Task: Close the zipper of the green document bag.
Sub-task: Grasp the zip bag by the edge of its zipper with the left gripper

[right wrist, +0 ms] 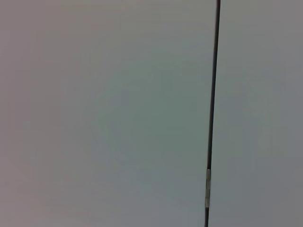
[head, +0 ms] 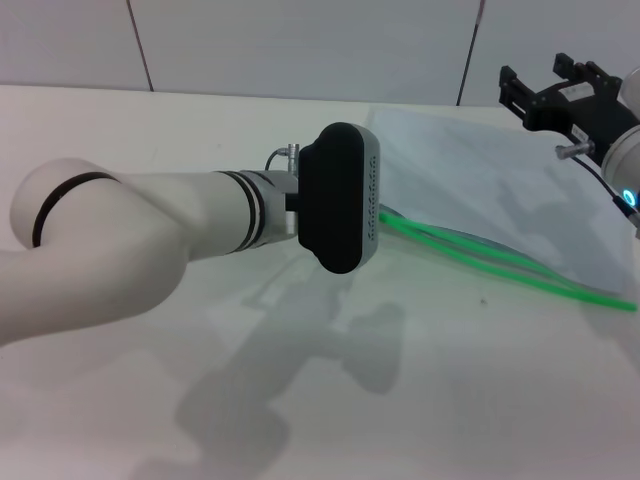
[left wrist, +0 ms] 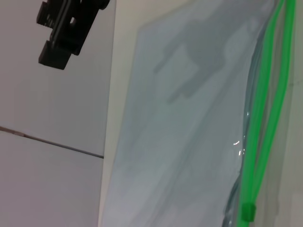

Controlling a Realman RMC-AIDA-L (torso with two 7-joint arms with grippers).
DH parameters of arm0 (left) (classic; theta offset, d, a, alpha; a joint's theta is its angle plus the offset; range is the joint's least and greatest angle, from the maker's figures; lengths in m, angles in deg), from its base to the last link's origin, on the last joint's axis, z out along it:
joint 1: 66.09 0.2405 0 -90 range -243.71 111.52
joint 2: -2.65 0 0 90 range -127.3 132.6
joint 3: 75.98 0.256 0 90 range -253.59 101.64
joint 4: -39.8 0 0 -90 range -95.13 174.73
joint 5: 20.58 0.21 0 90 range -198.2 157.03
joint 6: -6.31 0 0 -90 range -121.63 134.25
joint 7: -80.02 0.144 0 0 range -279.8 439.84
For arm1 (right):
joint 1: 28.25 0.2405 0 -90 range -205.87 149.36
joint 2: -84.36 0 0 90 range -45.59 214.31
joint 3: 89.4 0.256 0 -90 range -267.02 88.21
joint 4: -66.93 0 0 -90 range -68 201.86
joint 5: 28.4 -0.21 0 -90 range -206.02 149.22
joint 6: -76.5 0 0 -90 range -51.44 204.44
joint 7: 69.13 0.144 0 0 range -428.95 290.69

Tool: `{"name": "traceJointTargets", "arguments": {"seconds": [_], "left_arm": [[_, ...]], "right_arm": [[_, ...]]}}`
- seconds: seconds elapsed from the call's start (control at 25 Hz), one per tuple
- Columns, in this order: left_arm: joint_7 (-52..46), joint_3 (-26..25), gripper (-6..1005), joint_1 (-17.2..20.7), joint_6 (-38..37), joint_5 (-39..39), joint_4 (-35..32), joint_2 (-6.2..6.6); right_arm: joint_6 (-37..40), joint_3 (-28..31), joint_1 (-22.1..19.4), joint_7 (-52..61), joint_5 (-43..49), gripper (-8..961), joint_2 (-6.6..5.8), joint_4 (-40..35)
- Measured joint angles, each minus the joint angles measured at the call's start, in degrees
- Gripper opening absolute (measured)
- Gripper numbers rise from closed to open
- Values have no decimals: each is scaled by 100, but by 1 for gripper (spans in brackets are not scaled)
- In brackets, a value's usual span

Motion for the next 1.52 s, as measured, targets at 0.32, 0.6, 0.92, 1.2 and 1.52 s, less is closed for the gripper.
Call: {"name": "traceJointTargets", "arguments": {"seconds": [0.32, 0.6, 0.92, 1.2, 1.52], "left_arm": [[25, 1, 676, -79, 137, 1, 141, 0], [25, 35, 676, -201, 161, -5, 314, 0], [25, 230, 675, -301, 406, -36, 499, 0], [25, 229, 675, -348, 436, -50, 542, -6], [25, 291, 660, -411, 501, -52, 612, -9]], "right_arm": [[0, -4, -3, 0, 0, 729, 0, -9], [0, -5, -3, 1, 0, 729, 9, -21], [0, -4, -3, 4, 0, 729, 9, -9], [0, -4, 1, 7, 0, 728, 9, -4], [0, -5, 6, 9, 0, 728, 9, -4]]}}
